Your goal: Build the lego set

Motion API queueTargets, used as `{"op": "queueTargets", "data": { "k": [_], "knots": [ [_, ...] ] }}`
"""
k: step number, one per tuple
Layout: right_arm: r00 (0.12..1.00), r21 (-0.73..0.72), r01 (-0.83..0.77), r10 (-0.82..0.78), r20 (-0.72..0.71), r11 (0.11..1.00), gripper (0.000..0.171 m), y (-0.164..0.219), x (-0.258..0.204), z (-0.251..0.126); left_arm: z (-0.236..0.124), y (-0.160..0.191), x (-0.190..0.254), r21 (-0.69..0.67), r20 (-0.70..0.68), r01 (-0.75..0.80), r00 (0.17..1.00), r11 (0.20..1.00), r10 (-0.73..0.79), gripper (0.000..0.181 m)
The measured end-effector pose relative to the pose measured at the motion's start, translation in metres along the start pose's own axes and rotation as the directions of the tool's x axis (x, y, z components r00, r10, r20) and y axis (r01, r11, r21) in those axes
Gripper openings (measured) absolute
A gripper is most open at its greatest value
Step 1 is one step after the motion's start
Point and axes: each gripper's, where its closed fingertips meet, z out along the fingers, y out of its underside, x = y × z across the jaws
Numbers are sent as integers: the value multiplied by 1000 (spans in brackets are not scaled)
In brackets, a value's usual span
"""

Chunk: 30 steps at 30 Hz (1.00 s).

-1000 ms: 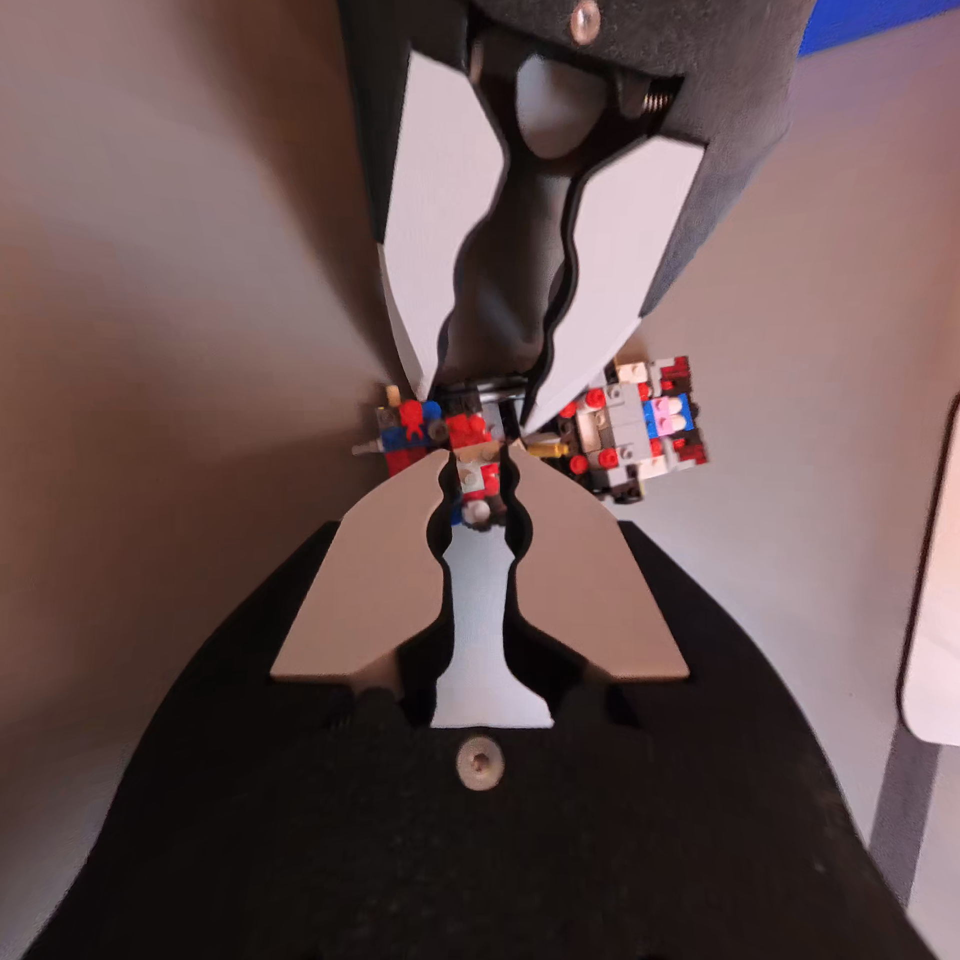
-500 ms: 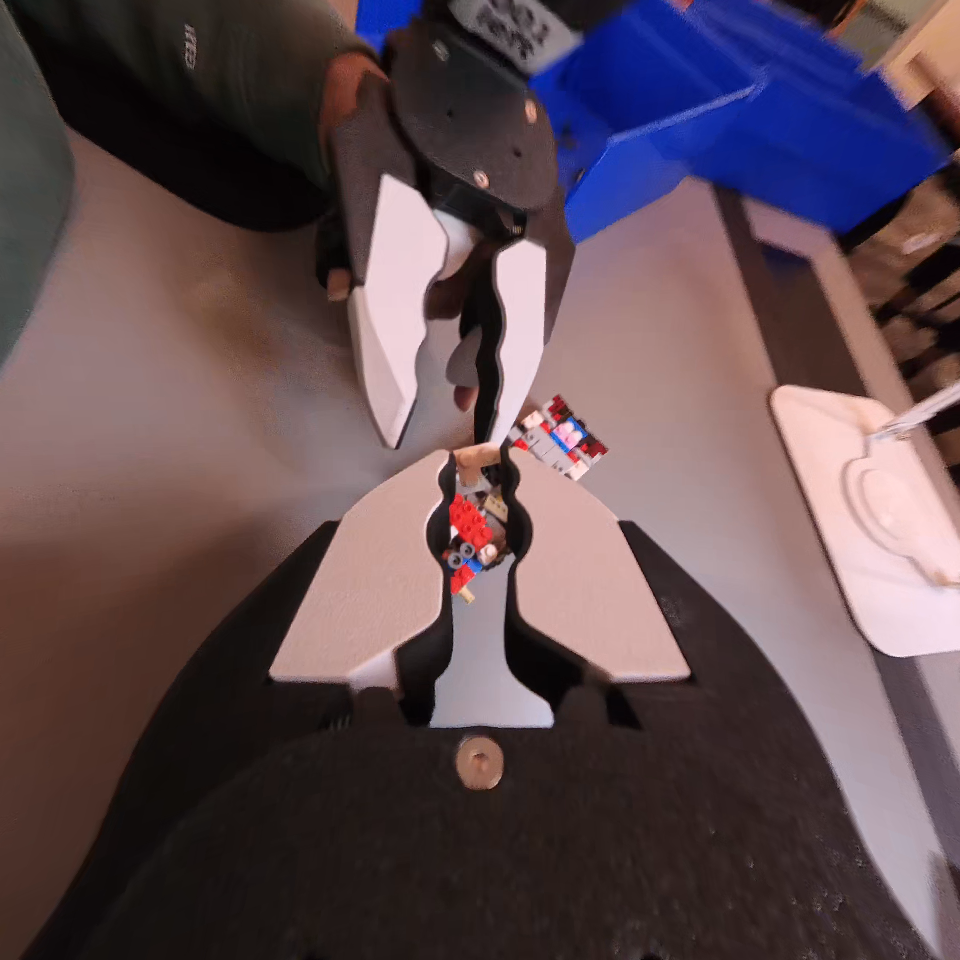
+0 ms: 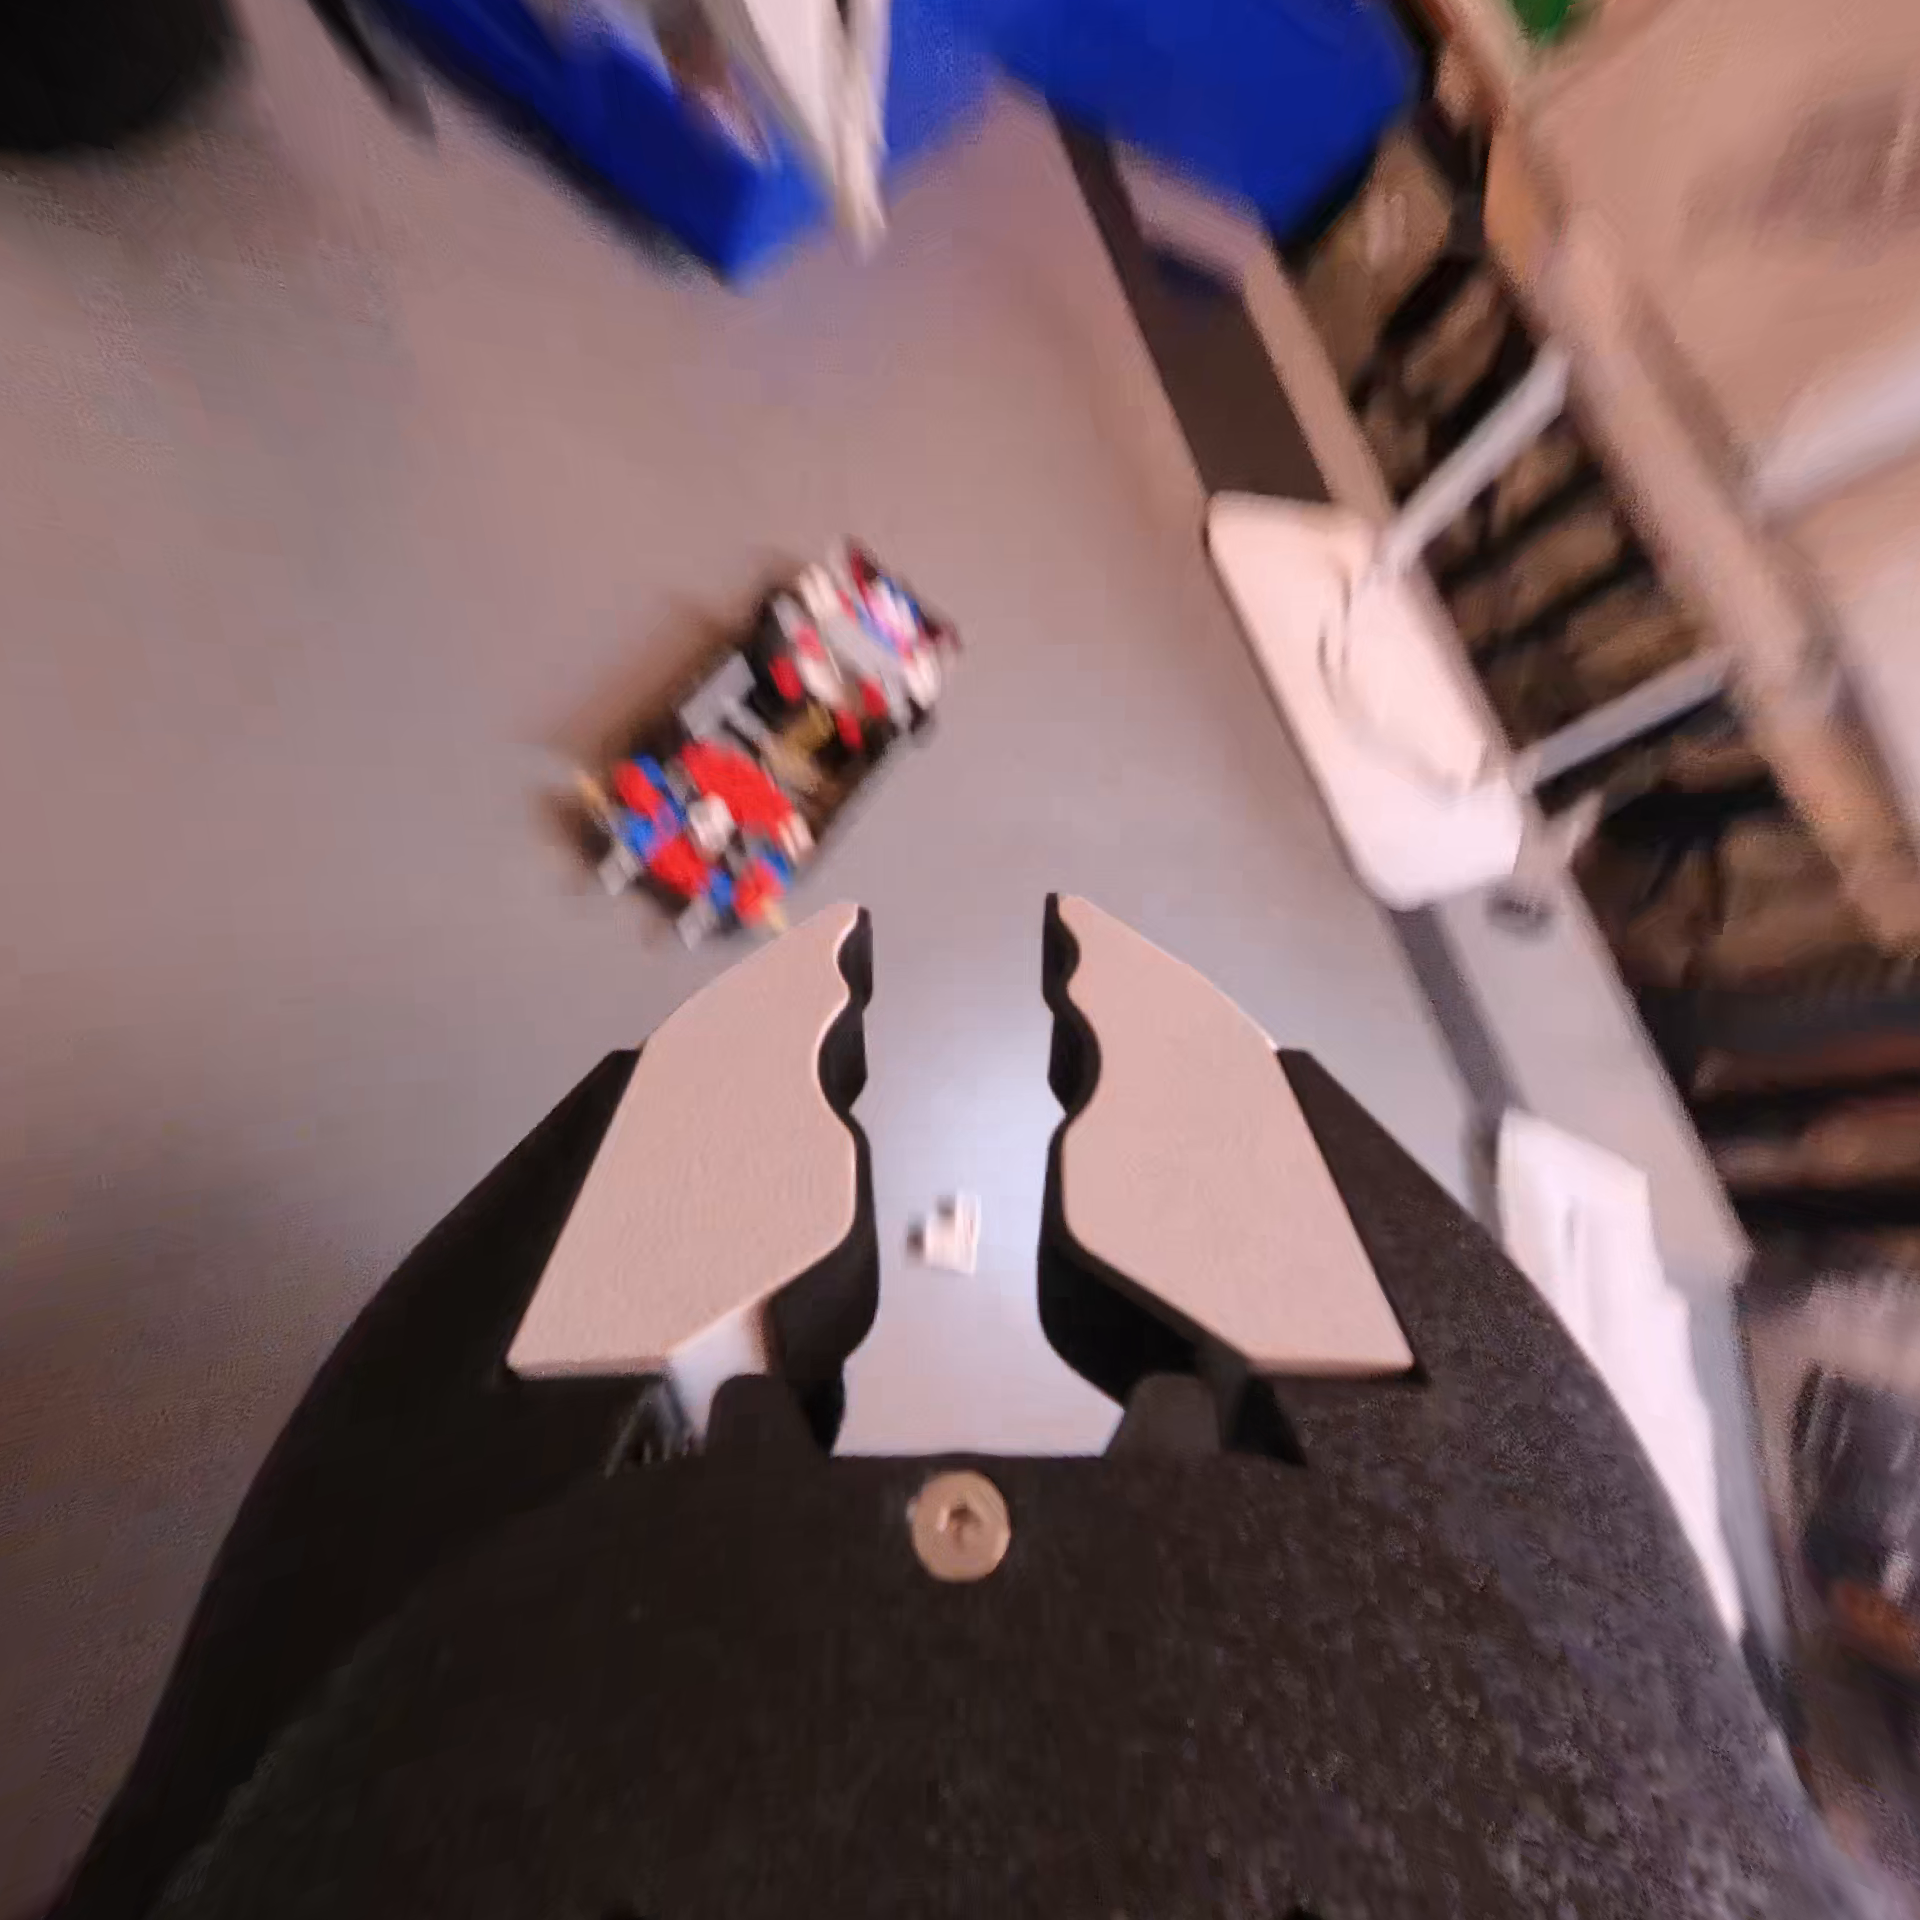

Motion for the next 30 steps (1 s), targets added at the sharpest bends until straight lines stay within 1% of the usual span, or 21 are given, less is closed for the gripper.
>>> {"op": "queueTargets", "data": {
  "k": [1,2,3,4,6,7,9,10,13,14,15,16,17,19,20,21,23,24,26,28,30],
  "knots": [
    [996,-83,-83,84,9,993,32,27,6,0,-21,9,-33,-69,193,-58,979,996,71,5],
    [983,-154,-173,180,31,973,33,50,6,0,-44,17,-61,-125,340,-64,935,990,103,5],
    [959,-207,-260,277,57,943,35,67,2,2,-65,26,-82,-165,440,-31,892,986,102,5],
    [932,-236,-330,355,73,914,37,77,-1,4,-80,39,-97,-205,493,22,866,978,84,5],
    [897,-266,-403,435,73,876,36,88,-3,11,-97,65,-114,-272,543,129,839,954,41,6],
    [891,-286,-415,449,63,864,36,92,-3,14,-101,75,-120,-290,557,166,830,943,25,10],
    [886,-328,-423,461,44,844,34,100,-2,19,-104,91,-123,-324,559,231,829,917,-11,33],
    [884,-346,-425,466,41,837,33,103,-2,21,-104,96,-123,-332,559,247,829,910,-21,41],
    [853,-369,-461,517,67,807,23,105,-5,24,-104,98,-123,-320,552,250,833,914,-35,50],
    [851,-370,-461,520,73,807,16,105,-5,24,-104,93,-122,-296,547,234,836,926,-37,51],
    [859,-367,-445,505,83,817,16,105,-5,23,-102,84,-119,-257,530,203,847,945,-38,49],
    [876,-337,-421,474,91,842,16,100,-5,24,-97,72,-109,-202,481,159,876,966,-44,46],
    [898,-266,-388,427,107,882,16,87,-4,25,-90,57,-93,-135,398,117,916,984,-55,40],
    [943,-60,-296,302,140,953,16,44,-8,22,-70,28,-50,9,172,98,980,995,-98,28],
    [960,34,-249,242,139,968,16,21,-11,19,-58,17,-25,63,43,114,992,991,-117,24],
    [972,113,-207,192,132,972,16,-1,-15,17,-46,9,0,99,-85,141,988,985,-132,21],
    [989,239,-122,98,109,963,16,-41,-27,13,-20,-1,40,143,-273,213,947,967,-168,22],
    [994,283,-79,54,94,956,16,-57,-34,12,-8,-2,56,141,-337,251,921,958,-192,22],
    [997,327,3,-27,67,945,16,-80,-48,13,10,-3,82,107,-447,327,859,939,-248,24],
    [994,349,78,-100,45,934,16,-95,-61,15,19,-6,96,84,-512,401,803,912,-306,22],
    [988,347,138,-151,12,928,16,-101,-67,17,22,-7,100,63,-540,436,772,898,-336,8]
  ]
}}
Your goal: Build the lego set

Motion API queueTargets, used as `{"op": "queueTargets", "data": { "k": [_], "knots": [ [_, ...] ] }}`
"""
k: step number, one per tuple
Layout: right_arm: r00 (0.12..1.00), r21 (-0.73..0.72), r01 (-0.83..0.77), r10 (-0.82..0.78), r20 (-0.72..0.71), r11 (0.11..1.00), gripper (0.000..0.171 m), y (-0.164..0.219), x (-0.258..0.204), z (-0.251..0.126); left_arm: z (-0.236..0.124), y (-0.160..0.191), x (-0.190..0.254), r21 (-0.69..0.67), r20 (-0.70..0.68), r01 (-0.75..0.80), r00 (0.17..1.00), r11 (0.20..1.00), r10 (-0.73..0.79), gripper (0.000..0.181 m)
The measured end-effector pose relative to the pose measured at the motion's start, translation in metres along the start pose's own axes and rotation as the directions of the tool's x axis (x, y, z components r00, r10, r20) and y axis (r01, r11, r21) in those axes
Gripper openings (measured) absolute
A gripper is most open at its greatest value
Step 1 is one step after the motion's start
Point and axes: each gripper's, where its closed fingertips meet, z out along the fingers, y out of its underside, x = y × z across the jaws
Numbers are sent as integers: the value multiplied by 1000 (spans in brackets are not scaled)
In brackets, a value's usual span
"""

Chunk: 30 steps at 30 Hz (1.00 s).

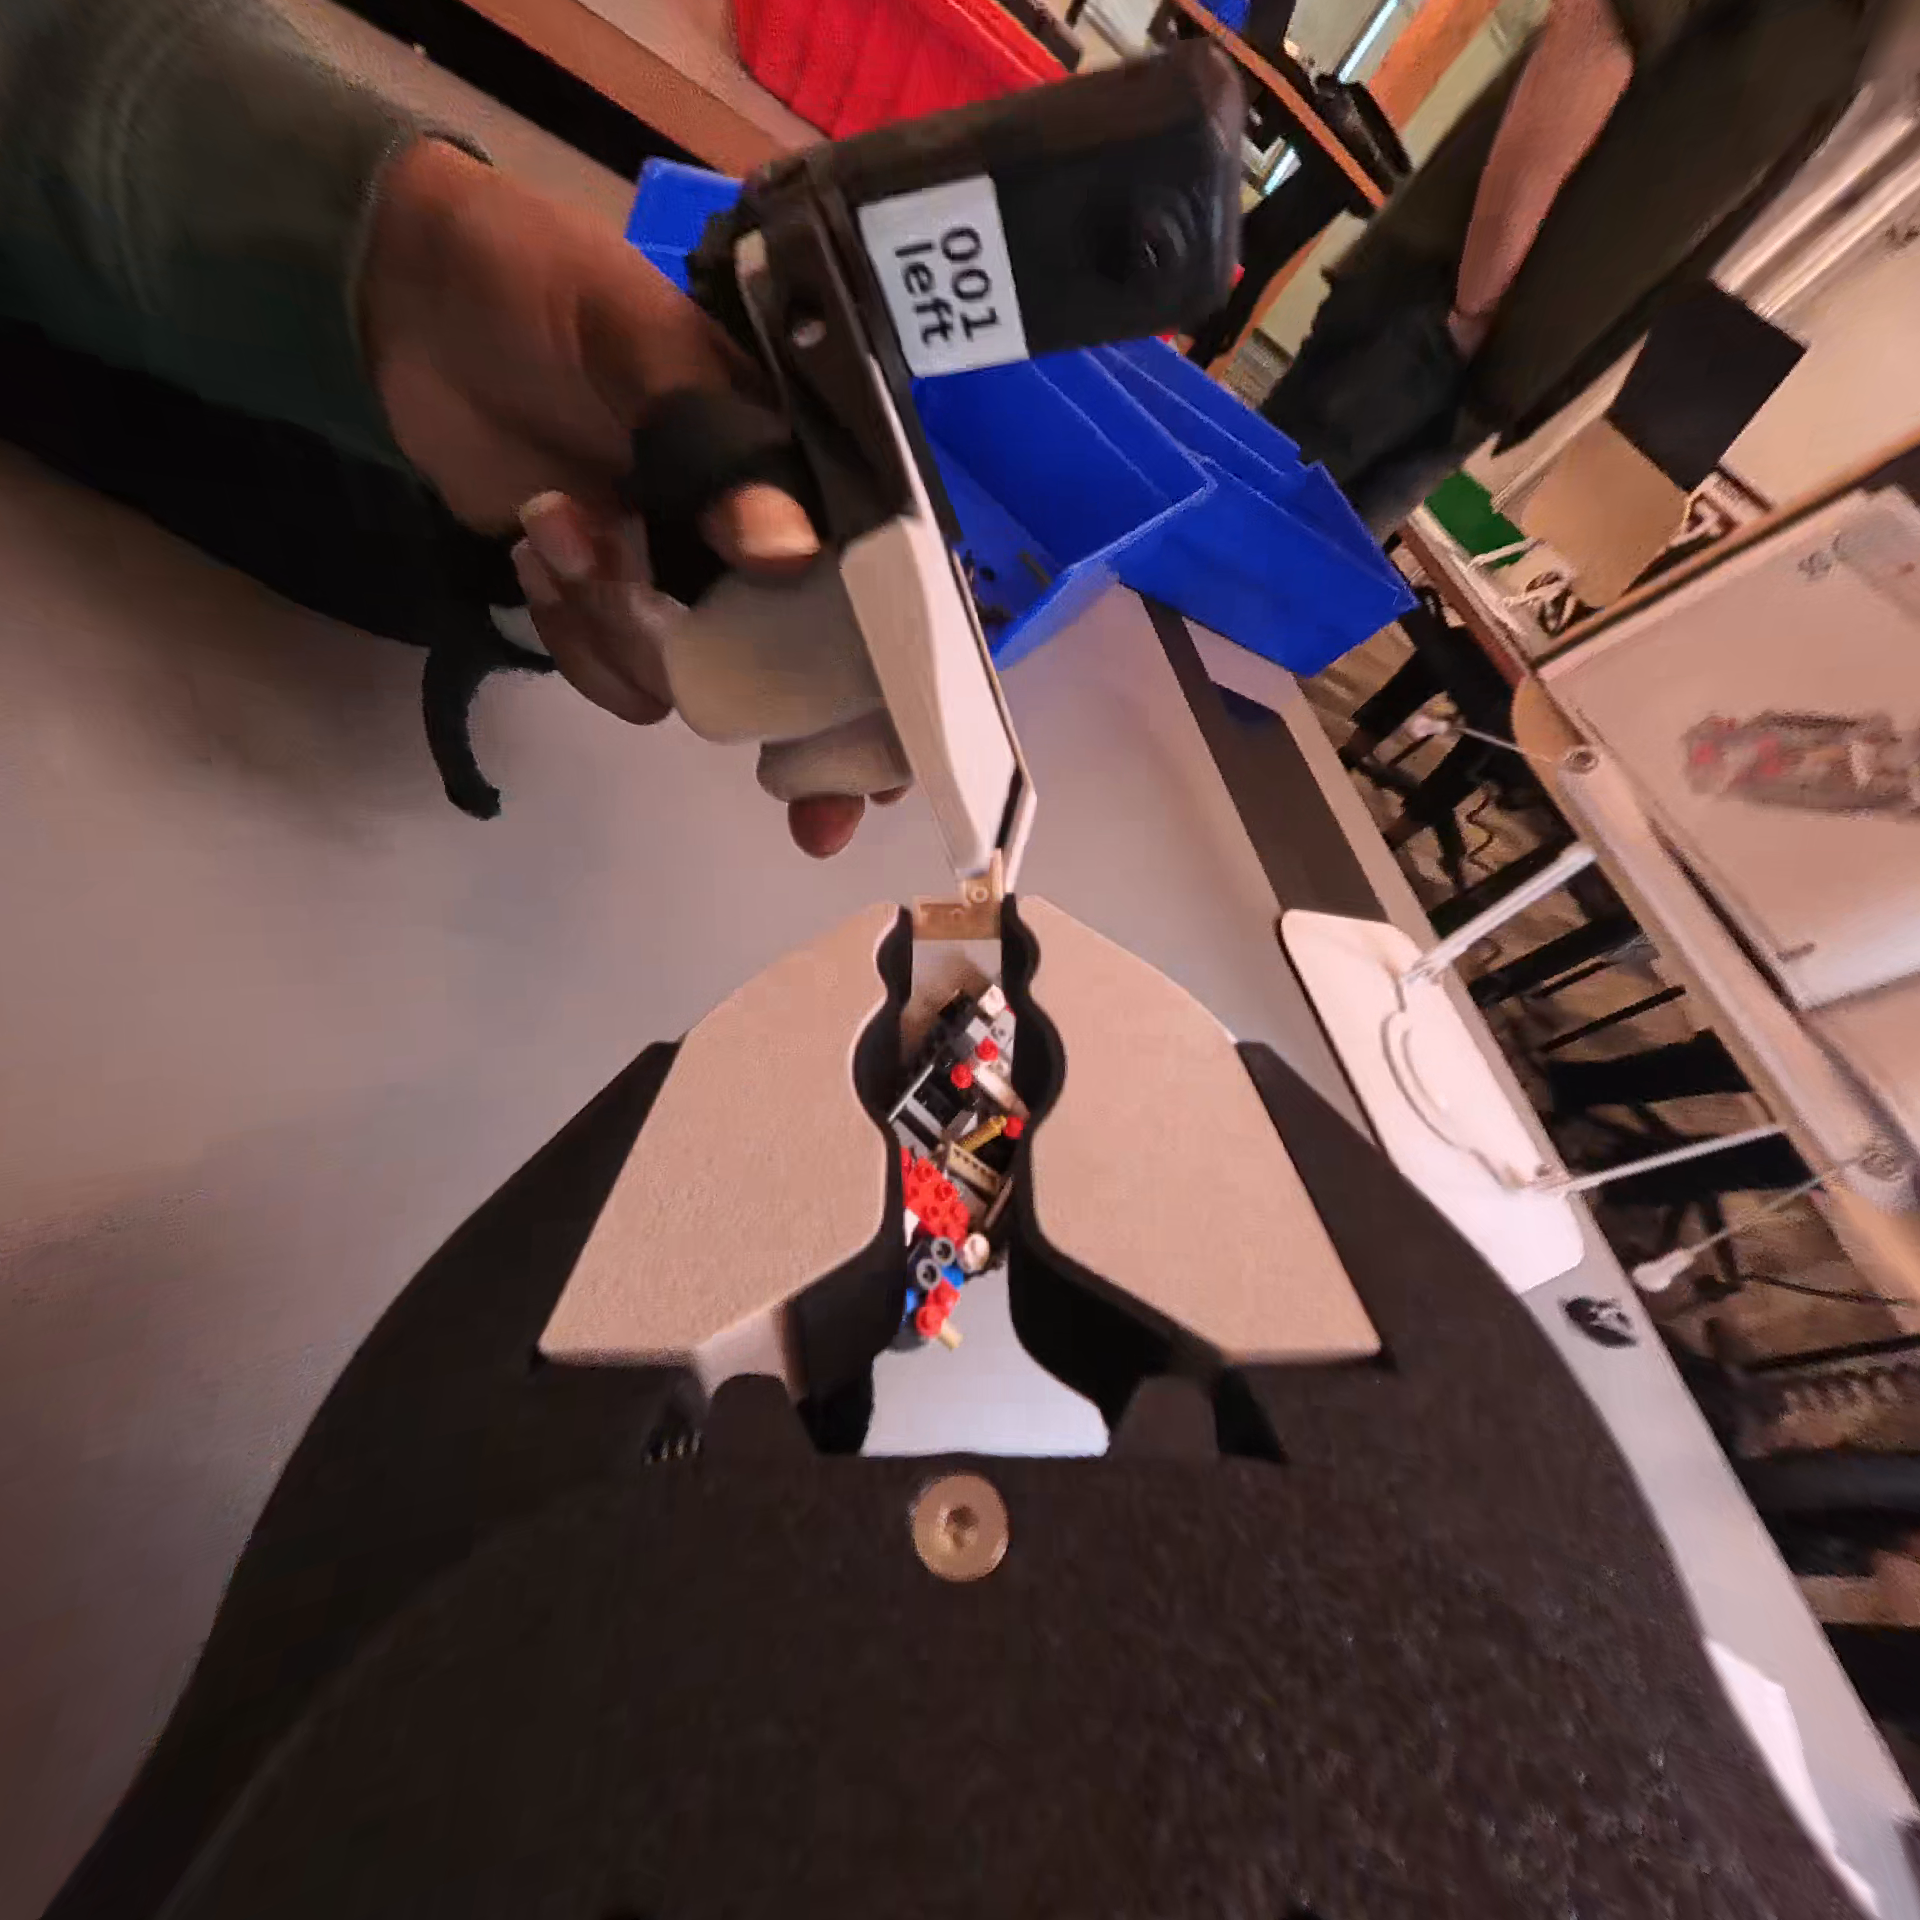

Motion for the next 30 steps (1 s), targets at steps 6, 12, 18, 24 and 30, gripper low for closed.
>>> {"op": "queueTargets", "data": {
  "k": [6,12,18,24,30],
  "knots": [
    [998,-11,25,-26,-61,1000,17,6,8,-1,-27,-11,-22,-92,247,-281,923,955,295,5],
    [969,-55,-197,186,-161,979,20,50,51,-25,-192,-57,-107,-392,840,-272,284,879,462,6],
    [929,-59,-322,303,-213,945,23,74,67,-29,-234,-17,-153,-365,906,1,231,931,355,79],
    [919,-74,-354,332,-212,932,23,83,69,-24,-227,-24,-152,-331,901,-60,277,942,334,88],
    [907,-58,-381,361,-216,923,25,83,77,-14,-199,-61,-107,-253,821,-430,378,867,427,0]
  ]
}}
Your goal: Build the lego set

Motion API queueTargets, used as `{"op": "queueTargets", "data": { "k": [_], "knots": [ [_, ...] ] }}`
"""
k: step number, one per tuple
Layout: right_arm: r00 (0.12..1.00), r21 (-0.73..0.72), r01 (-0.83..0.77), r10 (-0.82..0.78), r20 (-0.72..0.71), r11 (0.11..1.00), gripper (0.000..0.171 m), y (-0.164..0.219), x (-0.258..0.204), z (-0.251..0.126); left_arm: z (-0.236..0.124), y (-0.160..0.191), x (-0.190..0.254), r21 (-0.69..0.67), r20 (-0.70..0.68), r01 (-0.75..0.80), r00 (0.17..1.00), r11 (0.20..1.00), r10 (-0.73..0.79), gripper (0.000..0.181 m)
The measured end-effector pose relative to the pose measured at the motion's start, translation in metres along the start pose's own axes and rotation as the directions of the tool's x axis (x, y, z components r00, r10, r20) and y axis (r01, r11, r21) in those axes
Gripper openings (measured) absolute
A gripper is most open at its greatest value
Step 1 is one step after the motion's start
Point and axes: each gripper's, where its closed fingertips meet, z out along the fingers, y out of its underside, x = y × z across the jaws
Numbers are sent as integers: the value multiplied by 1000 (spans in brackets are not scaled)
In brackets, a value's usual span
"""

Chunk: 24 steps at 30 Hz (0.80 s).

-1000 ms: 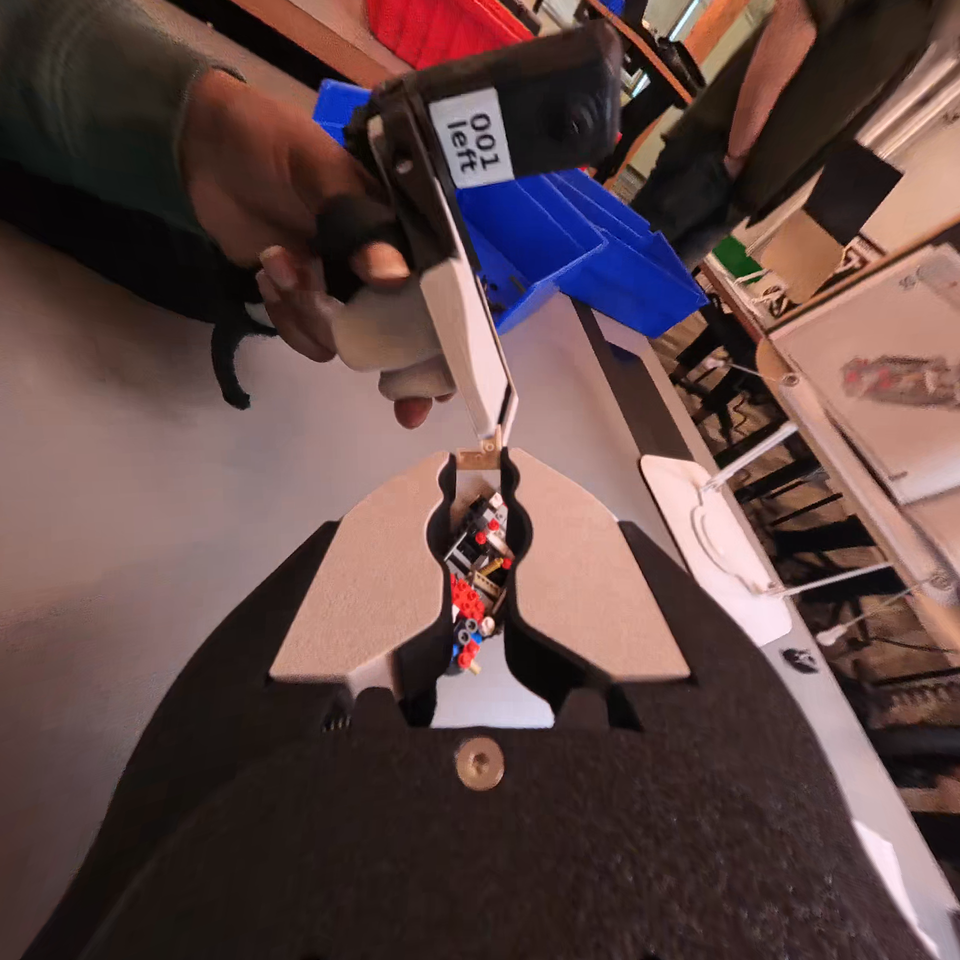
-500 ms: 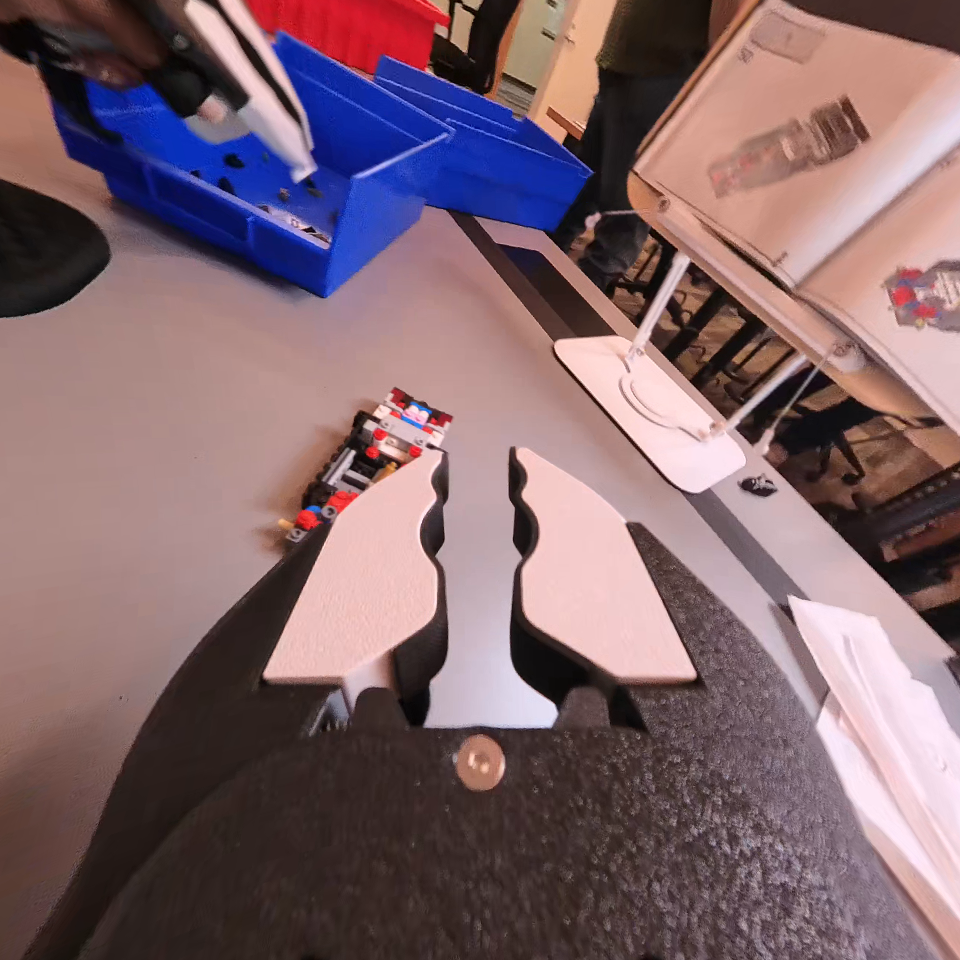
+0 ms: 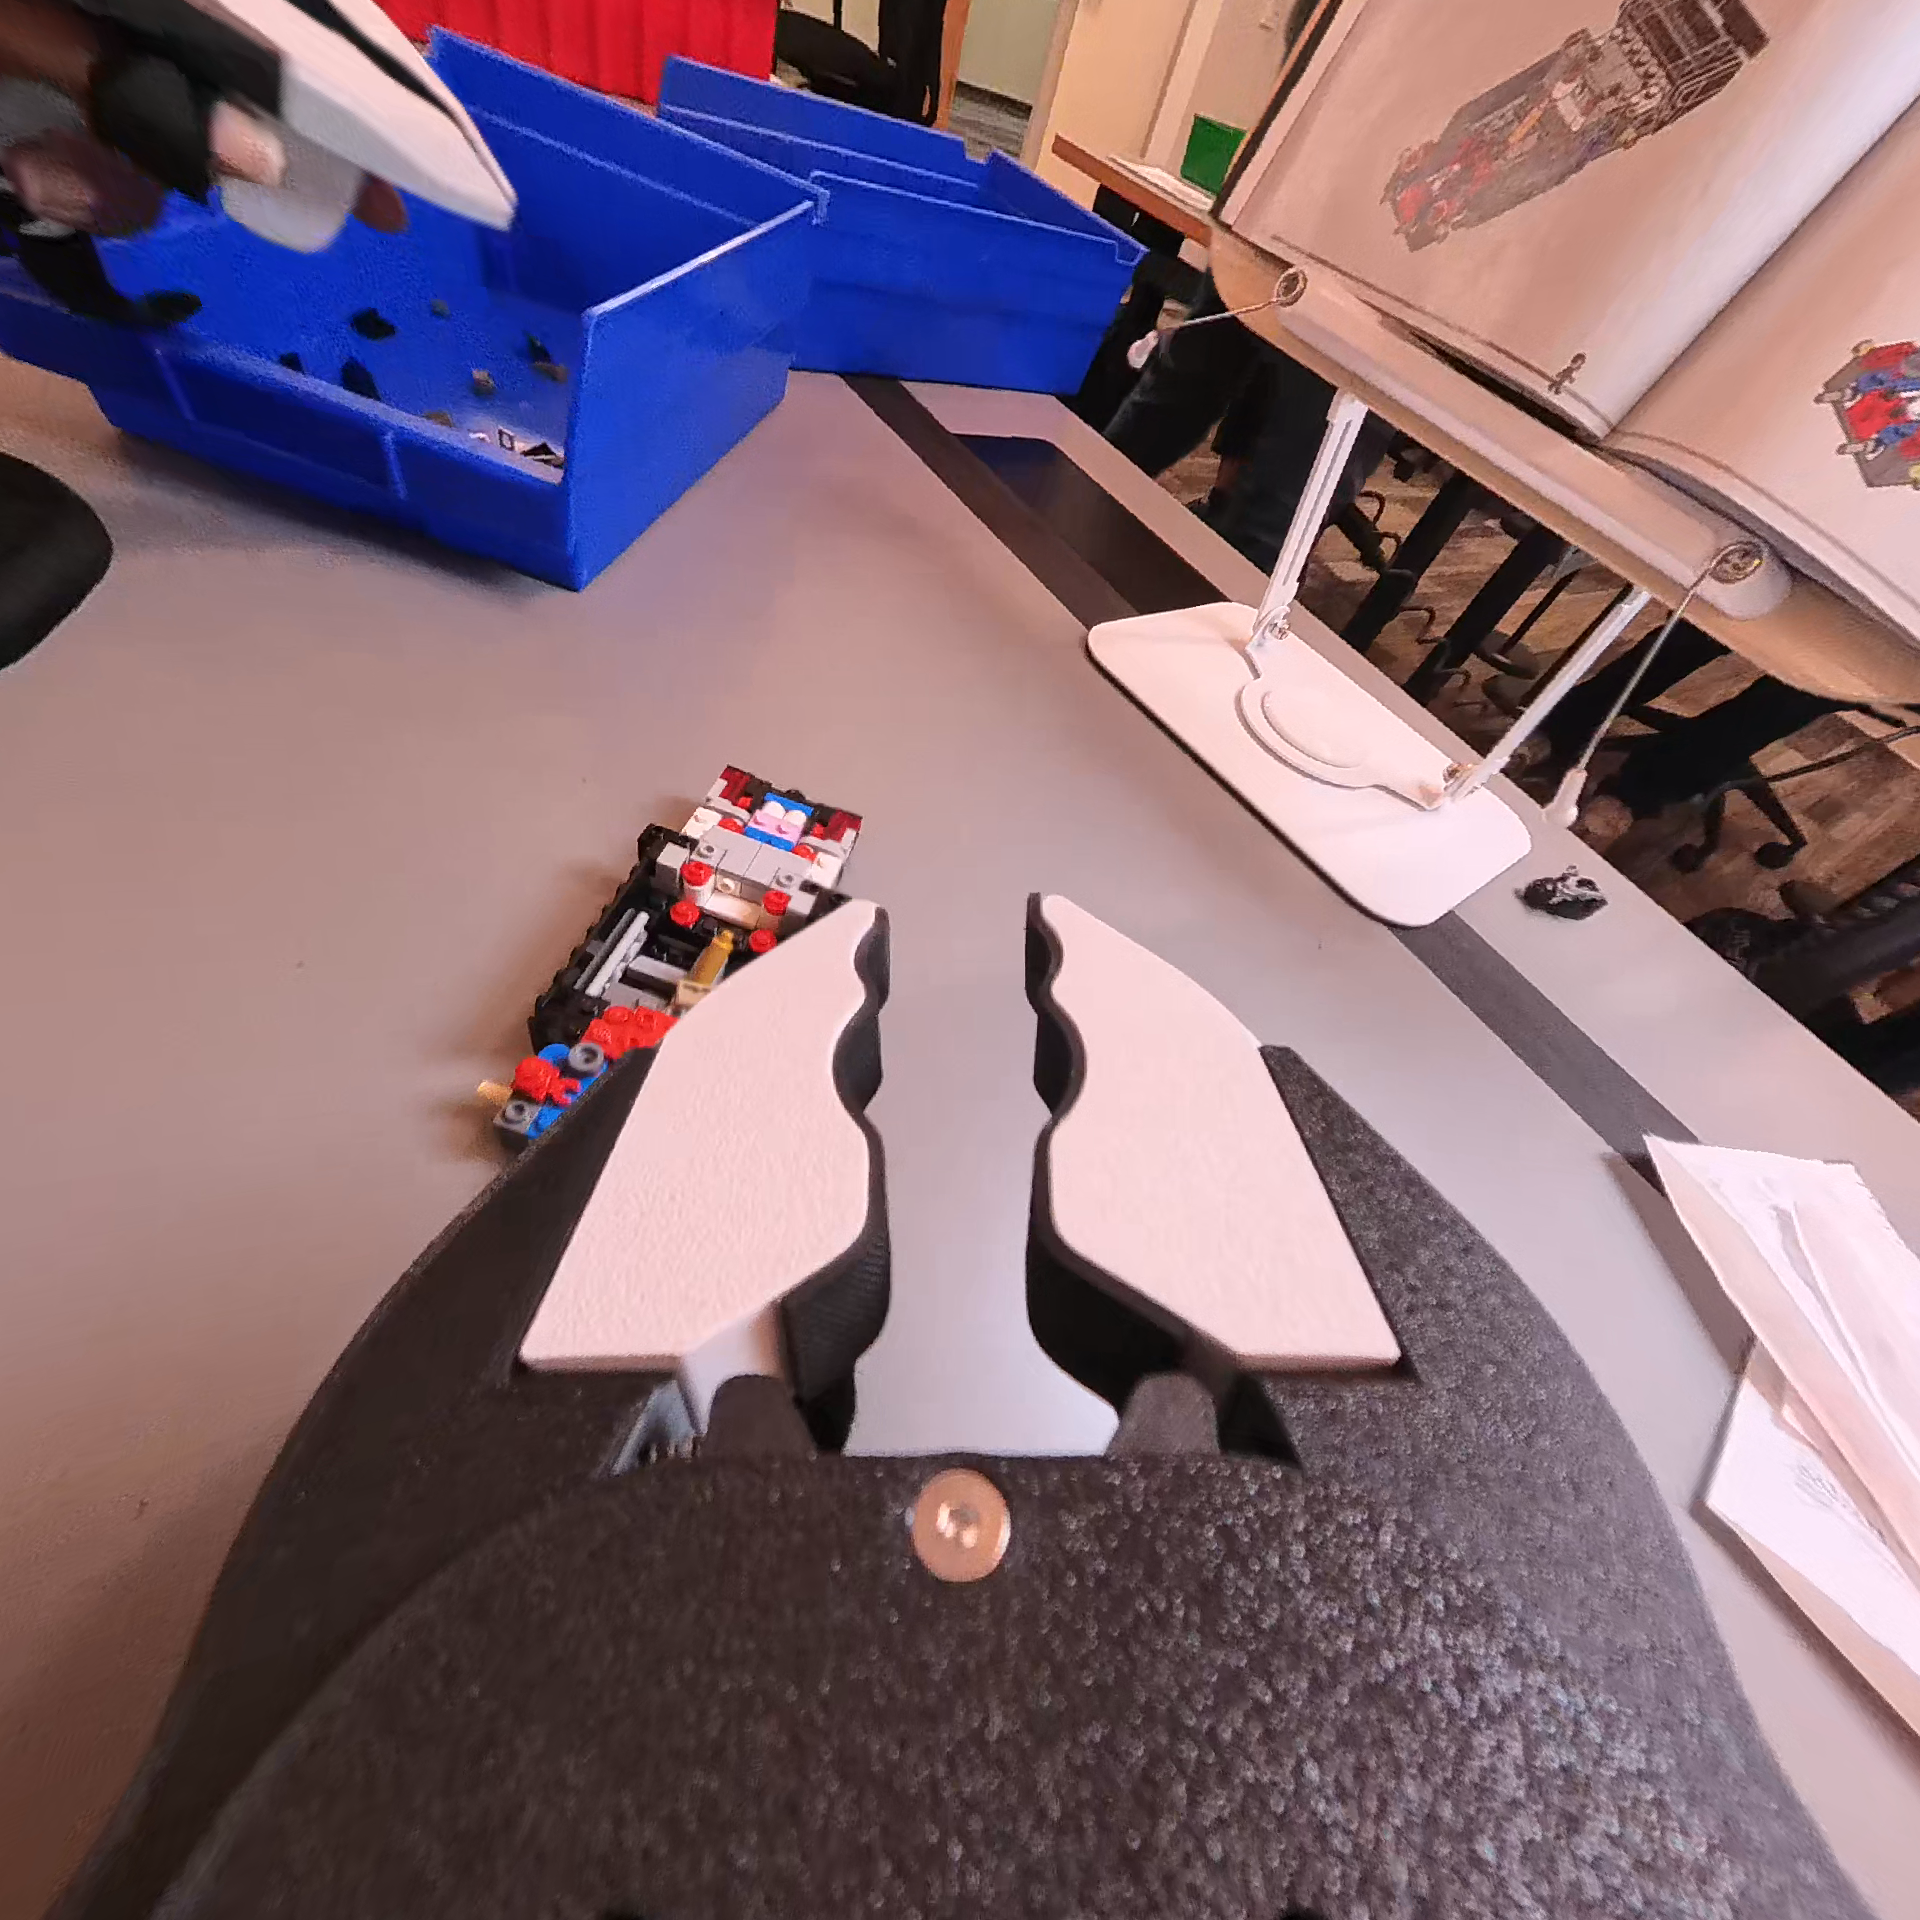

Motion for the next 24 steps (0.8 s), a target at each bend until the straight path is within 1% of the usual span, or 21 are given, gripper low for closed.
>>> {"op": "queueTargets", "data": {
  "k": [1,2,4,8,11,13,16,17,18,21,24],
  "knots": [
    [1000,6,-6,6,-8,1000,25,-1,2,1,-5,-11,14,74,-80,10,997,997,-4,0],
    [1000,10,-11,11,-16,1000,26,-1,4,1,-7,-18,23,106,-139,42,990,993,-27,0],
    [999,10,-25,25,-26,1000,27,-1,8,2,-8,-22,33,149,-181,54,983,987,-26,0],
    [998,-8,-57,57,-19,998,28,5,10,-2,0,-21,59,162,-276,72,961,984,-25,0],
    [997,-84,-49,54,59,995,23,18,-1,-2,10,-15,91,136,-372,69,928,988,-13,0],
    [984,-155,-38,64,163,987,19,31,-17,-3,19,-5,116,110,-422,21,906,994,28,0],
    [942,-269,-64,147,302,961,19,51,-44,-2,32,9,150,88,-467,-77,877,993,109,0],
    [928,-298,-68,170,332,952,18,56,-53,-1,36,12,160,90,-476,-101,870,991,131,7],
    [921,-324,-59,176,347,944,18,61,-59,0,39,13,170,87,-489,-122,860,989,149,17],
    [929,-358,-18,148,340,934,18,70,-65,5,46,17,197,88,-540,-186,817,979,203,23],
    [925,-374,-37,174,338,927,15,72,-67,6,51,21,218,94,-579,-252,774,963,258,28]
  ]
}}
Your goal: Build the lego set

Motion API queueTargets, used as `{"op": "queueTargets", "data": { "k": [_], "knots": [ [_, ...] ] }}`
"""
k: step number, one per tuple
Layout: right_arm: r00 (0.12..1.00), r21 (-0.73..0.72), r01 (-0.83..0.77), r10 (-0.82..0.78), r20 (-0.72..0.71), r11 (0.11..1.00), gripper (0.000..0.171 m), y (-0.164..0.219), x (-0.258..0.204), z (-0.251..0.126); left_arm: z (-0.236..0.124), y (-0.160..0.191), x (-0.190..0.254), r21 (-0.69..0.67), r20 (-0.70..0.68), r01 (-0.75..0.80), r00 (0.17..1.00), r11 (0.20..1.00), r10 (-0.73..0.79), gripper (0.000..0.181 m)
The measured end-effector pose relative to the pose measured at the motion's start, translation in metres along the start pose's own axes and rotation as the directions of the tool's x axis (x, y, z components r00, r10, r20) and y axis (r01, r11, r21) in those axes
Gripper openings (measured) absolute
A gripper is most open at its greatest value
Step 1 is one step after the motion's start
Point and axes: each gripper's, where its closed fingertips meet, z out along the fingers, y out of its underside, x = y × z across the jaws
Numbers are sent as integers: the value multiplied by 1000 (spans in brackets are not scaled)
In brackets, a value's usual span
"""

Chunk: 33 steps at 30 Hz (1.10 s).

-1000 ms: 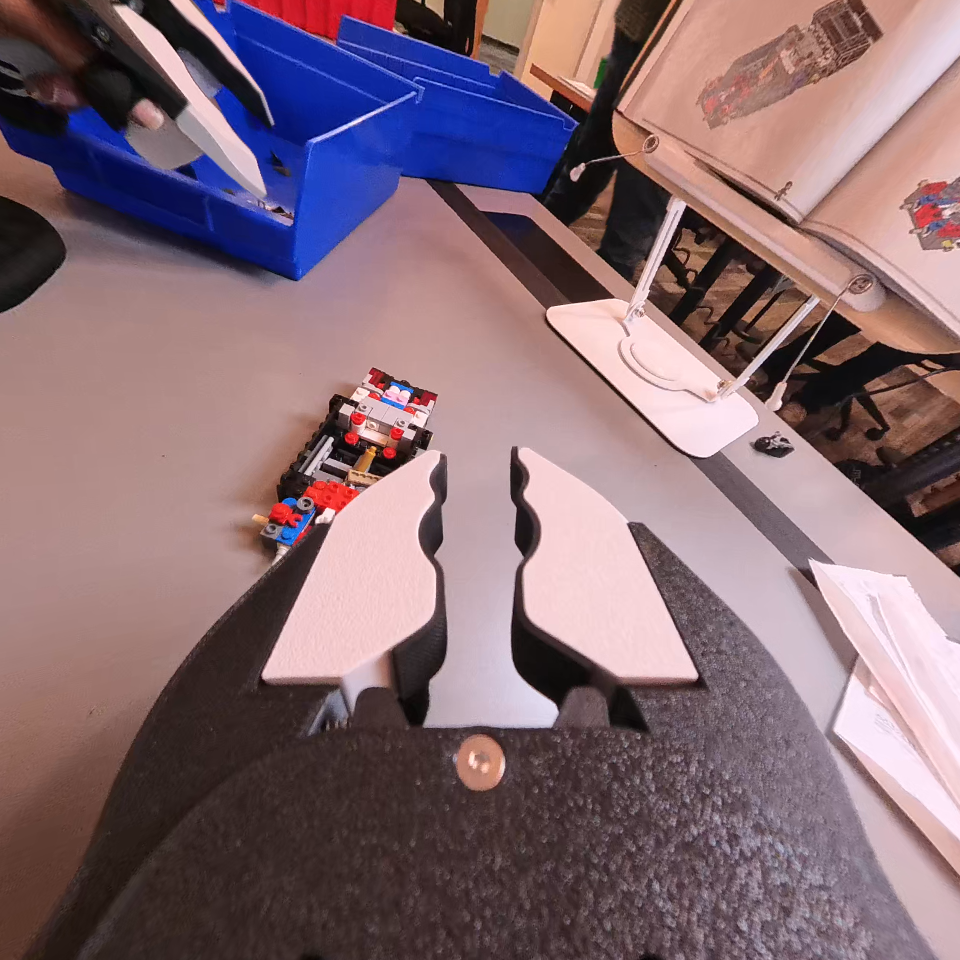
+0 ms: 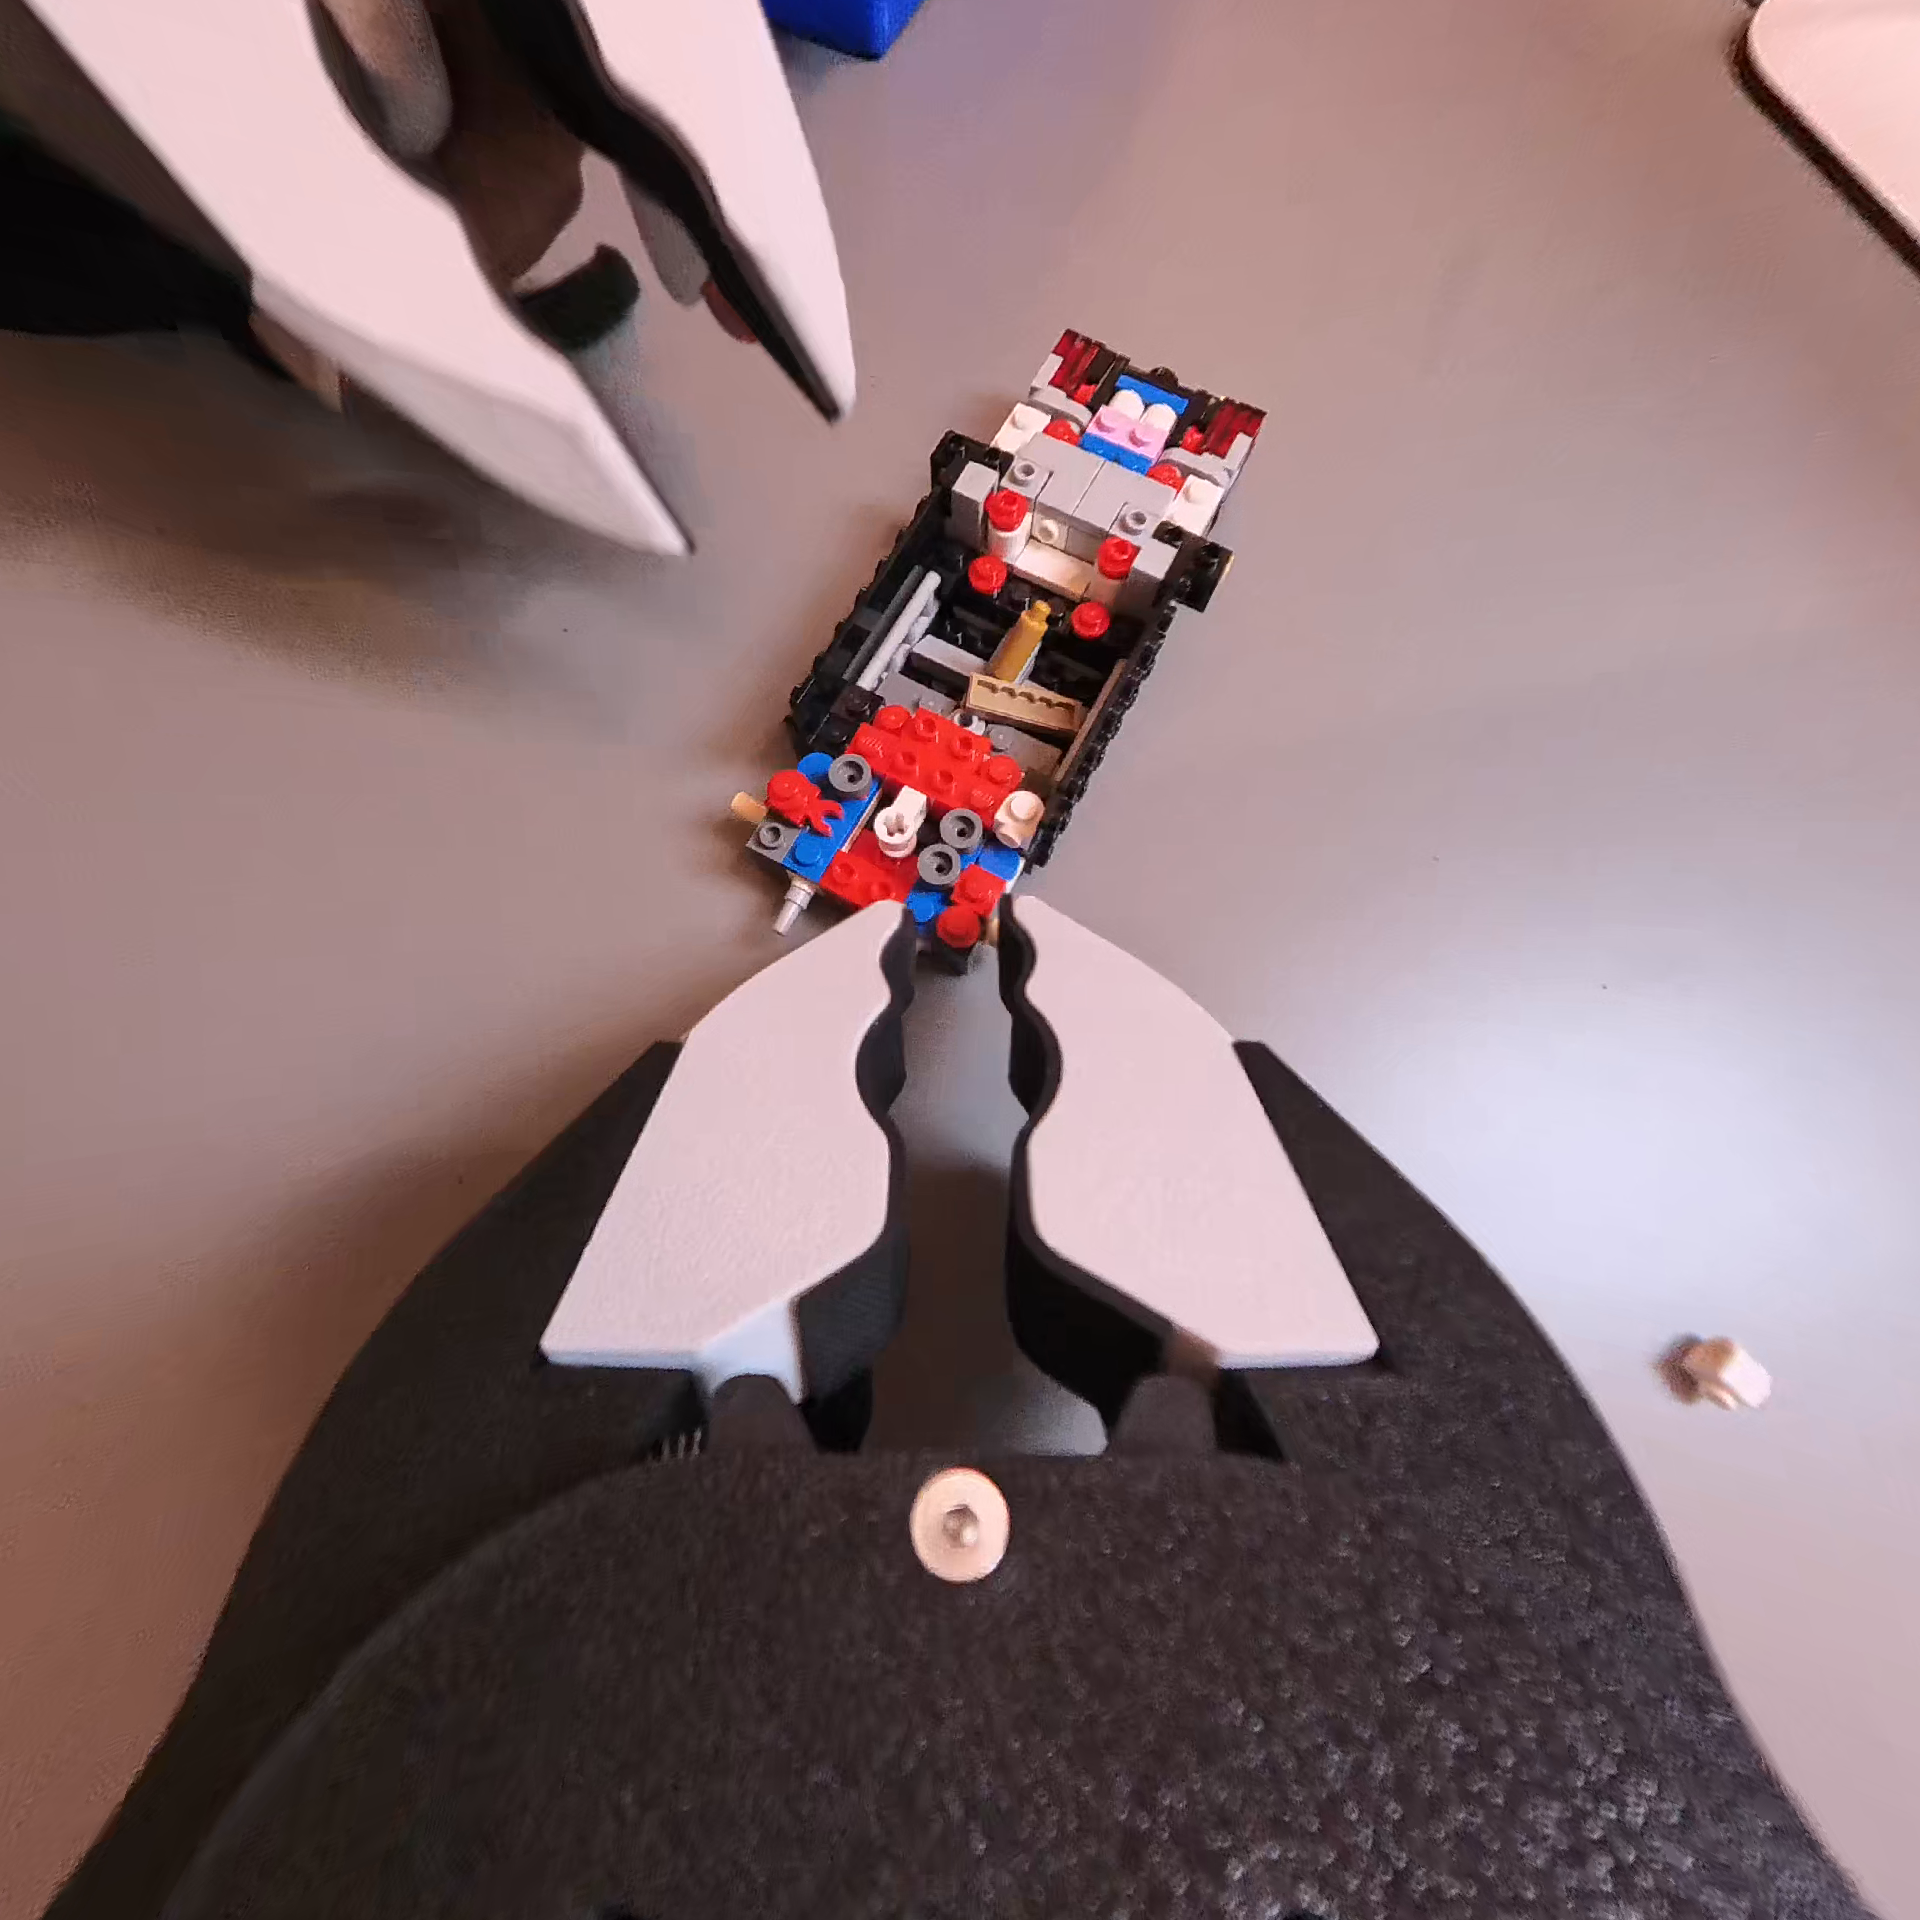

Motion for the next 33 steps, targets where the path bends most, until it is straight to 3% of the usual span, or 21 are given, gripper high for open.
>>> {"op": "queueTargets", "data": {
  "k": [10,28,33],
  "knots": [
    [999,-9,-38,38,3,999,11,4,1,0,32,5,25,-100,-35,-190,982,977,187,28],
    [999,3,-39,39,-12,999,7,2,0,2,38,19,28,-157,-37,-156,988,975,152,25],
    [998,-4,-57,57,-13,998,14,3,-2,3,38,19,27,-157,-33,-141,990,977,138,25]
  ]
}}
